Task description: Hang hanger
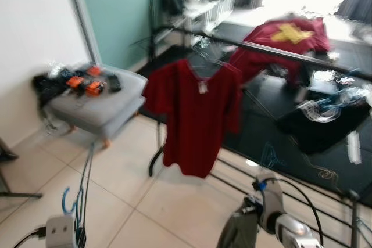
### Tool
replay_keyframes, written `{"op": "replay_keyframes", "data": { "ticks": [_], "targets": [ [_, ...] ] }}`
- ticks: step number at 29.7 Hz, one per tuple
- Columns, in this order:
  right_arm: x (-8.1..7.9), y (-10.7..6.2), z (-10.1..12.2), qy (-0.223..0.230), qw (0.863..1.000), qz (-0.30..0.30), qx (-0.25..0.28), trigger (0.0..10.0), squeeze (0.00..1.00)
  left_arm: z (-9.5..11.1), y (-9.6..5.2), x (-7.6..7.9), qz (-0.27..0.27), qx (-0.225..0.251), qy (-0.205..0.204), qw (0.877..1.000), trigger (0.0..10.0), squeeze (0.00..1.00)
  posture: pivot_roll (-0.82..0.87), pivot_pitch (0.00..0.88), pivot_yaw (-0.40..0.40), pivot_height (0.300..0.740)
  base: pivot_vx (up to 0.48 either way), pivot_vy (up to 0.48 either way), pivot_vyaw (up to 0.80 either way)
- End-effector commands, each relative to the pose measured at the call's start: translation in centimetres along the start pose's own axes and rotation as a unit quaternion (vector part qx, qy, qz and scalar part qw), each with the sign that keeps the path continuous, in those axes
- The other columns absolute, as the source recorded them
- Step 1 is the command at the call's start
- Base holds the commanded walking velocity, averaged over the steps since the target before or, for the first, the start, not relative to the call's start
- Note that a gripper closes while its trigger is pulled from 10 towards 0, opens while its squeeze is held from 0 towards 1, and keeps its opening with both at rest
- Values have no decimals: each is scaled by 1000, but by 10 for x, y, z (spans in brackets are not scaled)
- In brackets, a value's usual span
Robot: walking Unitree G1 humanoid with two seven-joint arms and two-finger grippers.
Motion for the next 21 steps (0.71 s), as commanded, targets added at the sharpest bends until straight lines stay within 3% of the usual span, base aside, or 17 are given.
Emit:
{"op": "replay_keyframes", "data": {
  "ticks": [1,5,9,12,15,18,21],
  "targets": [
    [-4,3,6,18,1000,4,17,10000,0,4,6,5,-28,5,-25,999,10000,0,24,40,-67,740,0,0,731],
    [-8,8,13,61,998,3,34,10000,0,6,16,9,-67,0,-41,997,10000,0,20,29,-62,740,0,0,736],
    [-11,12,18,66,997,7,37,10000,0,9,26,12,-88,1,-31,996,10000,0,0,13,-53,740,0,0,738],
    [-14,16,23,62,997,9,38,10000,0,10,37,17,-103,-4,-8,995,10000,0,-7,0,-50,740,0,0,738],
    [-16,22,30,62,997,3,35,10000,0,4,55,21,-86,-48,38,994,10000,0,3,0,-63,740,0,0,738],
    [-17,24,32,63,998,-1,32,10000,0,0,60,20,-81,-63,64,993,10000,0,18,0,-76,740,0,0,738],
    [-18,27,33,66,997,-5,27,10000,0,-13,59,9,-65,-94,81,990,10000,0,39,0,-82,740,0,0,738]
  ]
}}
Point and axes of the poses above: a point about 5 cm out from each wrist's last joint towards the gripper, its own y axis pointing out of the wrist towards the gripper, its own z axis along the axis of the wrist's last joint, x = y × z, the point moved 4 cm from there along y, pointing out of the wrist towards the gripper, and after that the axes turned 8 degrees about y, right-handed, at the moved point
